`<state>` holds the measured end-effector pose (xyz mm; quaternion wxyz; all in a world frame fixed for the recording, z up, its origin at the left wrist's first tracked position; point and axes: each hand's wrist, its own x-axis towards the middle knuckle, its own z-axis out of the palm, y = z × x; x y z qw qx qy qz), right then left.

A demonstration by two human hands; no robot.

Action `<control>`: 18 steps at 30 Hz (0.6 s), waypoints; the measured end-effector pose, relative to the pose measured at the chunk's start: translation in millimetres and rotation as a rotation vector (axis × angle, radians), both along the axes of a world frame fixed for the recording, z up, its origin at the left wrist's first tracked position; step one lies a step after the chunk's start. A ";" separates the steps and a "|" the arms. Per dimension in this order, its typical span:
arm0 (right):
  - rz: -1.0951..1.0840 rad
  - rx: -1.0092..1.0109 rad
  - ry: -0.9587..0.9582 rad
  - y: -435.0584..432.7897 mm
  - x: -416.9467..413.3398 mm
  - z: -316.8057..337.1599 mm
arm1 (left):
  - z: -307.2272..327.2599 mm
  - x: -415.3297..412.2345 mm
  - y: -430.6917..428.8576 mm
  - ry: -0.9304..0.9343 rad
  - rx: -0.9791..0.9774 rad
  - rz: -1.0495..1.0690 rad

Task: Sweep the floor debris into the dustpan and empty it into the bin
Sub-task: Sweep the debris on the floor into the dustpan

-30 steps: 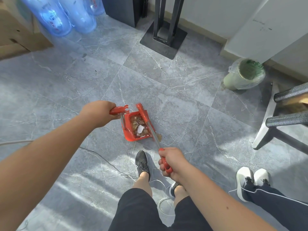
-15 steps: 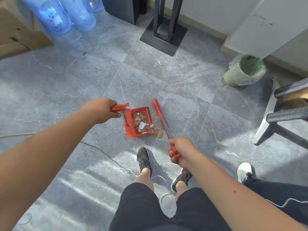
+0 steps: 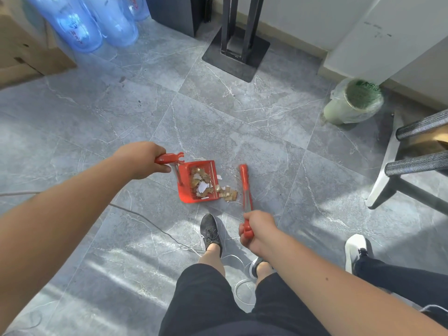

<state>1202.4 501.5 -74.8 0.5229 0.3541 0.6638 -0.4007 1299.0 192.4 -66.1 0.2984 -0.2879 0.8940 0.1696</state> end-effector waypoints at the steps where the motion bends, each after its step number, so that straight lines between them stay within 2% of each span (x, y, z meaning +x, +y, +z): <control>1: -0.017 -0.008 -0.007 -1.9 4.9 -0.5 | 0.0 2.4 -1.2 -0.008 0.003 -0.004; 7: -0.032 -0.032 -0.046 -13.7 39.0 -10.9 | 1.8 15.8 -7.1 -0.051 0.022 -0.030; 12: -0.021 -0.024 -0.035 -21.6 47.1 -14.0 | 1.1 26.2 -10.9 0.027 0.021 -0.003; 18: -0.039 -0.009 -0.030 -17.2 47.9 -9.5 | 8.4 42.8 -10.4 0.034 0.011 0.005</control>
